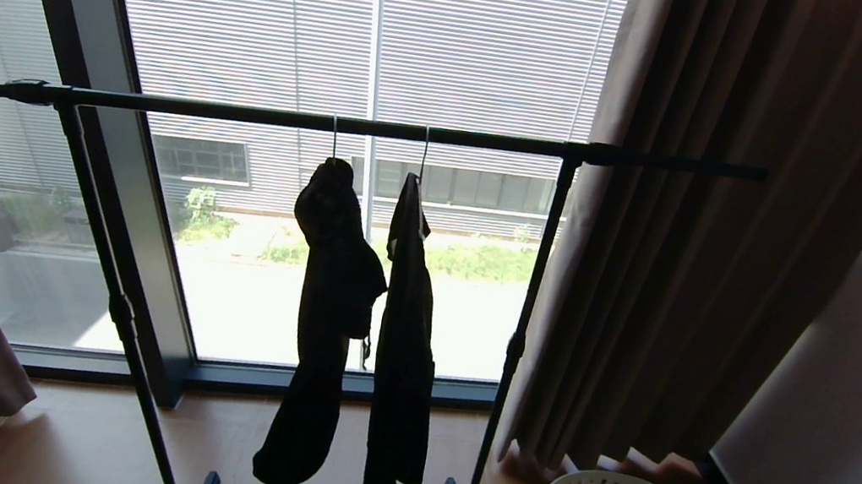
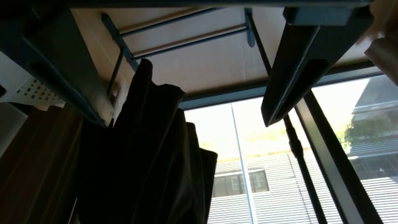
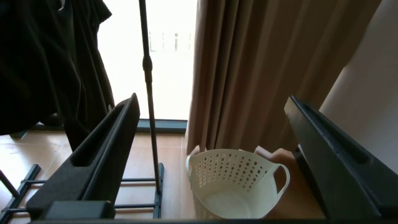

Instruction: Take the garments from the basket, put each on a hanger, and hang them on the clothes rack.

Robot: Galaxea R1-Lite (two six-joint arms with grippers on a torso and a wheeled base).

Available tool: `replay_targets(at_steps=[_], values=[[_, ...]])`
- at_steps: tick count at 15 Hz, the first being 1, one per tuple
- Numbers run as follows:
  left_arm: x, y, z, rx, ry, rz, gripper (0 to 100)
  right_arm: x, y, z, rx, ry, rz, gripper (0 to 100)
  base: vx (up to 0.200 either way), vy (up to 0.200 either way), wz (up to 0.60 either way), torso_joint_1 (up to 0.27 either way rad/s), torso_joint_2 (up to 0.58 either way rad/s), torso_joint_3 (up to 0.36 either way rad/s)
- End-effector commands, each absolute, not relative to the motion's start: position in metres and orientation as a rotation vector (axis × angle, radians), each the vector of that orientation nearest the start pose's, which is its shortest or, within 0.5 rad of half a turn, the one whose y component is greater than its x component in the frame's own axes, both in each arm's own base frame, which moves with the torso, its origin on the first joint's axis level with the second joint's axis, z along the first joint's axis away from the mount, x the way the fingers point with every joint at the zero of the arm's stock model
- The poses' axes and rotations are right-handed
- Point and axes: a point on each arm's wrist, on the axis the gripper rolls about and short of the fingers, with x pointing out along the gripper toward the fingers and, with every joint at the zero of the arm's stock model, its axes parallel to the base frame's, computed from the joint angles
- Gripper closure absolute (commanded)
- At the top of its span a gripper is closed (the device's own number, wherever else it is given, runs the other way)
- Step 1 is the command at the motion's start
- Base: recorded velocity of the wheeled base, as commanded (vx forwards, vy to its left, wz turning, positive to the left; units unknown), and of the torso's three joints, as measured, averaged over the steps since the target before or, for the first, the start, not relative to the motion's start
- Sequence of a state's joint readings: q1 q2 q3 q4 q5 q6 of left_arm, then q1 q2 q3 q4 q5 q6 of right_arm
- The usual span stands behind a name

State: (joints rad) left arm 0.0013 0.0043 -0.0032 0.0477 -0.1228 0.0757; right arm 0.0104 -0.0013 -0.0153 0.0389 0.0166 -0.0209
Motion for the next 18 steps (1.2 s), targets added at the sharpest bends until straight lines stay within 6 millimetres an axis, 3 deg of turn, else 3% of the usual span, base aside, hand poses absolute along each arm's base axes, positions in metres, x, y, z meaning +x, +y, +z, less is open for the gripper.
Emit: replay_targets(at_steps=[1, 18], values=[[-0.0229, -0.003, 0.0716, 0.073, 0.046, -0.132, 0, -0.024, 0.0001, 0.0758, -0.021, 0.023, 0.028, 0, 0.0, 0.0, 0.0, 0.0, 0.0, 0.0], [-0.023, -0.0033, 0.0716, 0.032, 0.042, -0.146, 0, -0.0239, 0.0, 0.0754, -0.015, 0.024, 0.022, 0, 0.0, 0.0, 0.0, 0.0, 0.0, 0.0]])
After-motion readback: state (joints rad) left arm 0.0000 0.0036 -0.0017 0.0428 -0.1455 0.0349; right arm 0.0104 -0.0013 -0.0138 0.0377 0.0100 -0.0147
